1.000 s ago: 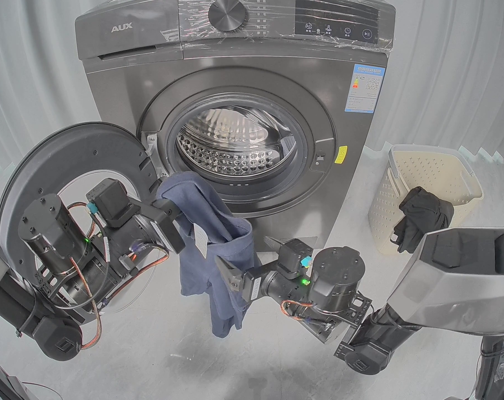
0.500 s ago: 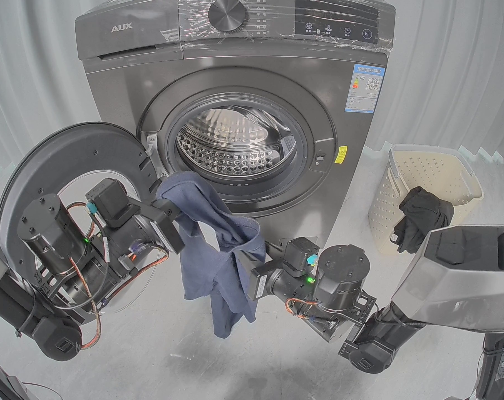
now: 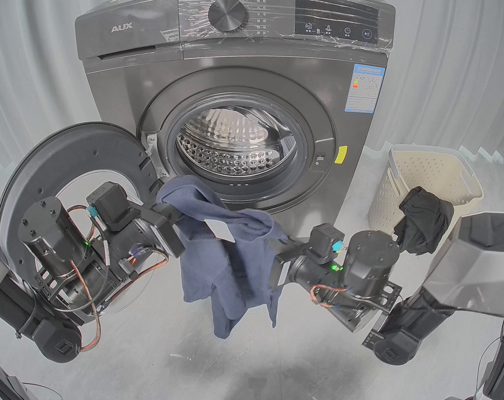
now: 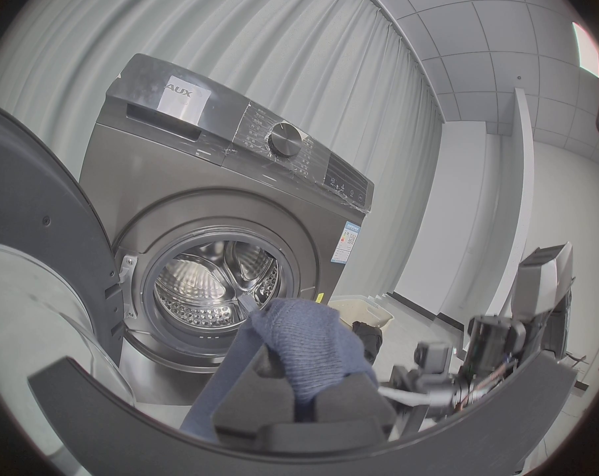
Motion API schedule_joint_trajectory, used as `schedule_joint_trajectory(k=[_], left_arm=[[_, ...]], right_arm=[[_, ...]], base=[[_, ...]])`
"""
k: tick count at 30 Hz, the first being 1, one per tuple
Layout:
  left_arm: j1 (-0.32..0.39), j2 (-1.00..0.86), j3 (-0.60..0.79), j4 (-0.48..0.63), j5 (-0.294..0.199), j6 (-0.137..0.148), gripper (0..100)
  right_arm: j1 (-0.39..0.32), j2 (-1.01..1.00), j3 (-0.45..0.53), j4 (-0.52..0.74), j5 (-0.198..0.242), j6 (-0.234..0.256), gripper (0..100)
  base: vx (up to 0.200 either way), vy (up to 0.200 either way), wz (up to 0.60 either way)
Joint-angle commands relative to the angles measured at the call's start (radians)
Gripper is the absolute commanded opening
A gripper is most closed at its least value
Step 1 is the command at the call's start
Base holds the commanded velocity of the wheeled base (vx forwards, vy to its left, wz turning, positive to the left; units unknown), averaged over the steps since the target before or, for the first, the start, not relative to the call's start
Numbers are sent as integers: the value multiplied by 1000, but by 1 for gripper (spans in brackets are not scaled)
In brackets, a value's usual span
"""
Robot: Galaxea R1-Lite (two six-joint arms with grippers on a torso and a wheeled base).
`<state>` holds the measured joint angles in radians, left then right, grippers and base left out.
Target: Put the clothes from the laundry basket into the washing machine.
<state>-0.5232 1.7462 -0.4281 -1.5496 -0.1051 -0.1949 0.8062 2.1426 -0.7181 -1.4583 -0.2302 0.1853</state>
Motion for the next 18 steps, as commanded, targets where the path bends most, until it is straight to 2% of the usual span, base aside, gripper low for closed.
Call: schedule_joint_trajectory(k=[1,6,8,14,17,18], left_arm=[[2,10,29,0,-5,2,0],[0,7,63,0,-22,5,0],[2,-5,83,0,-61,6,0],[2,-8,74,0,-68,11,0],[0,-28,65,0,-87,54,0],[0,-30,63,0,-88,55,0]], right_arm=[[-82,-130,39,-1,9,-4,0],[-122,-211,40,-5,23,-3,0],[-122,-254,42,-14,25,-1,0],[-122,-323,106,-20,34,0,0],[-111,-365,138,-19,49,-4,0],[-111,-366,138,-19,49,-4,0]], base=[[0,0,0],[0,0,0],[0,0,0],[0,0,0],[0,0,0],[0,0,0]])
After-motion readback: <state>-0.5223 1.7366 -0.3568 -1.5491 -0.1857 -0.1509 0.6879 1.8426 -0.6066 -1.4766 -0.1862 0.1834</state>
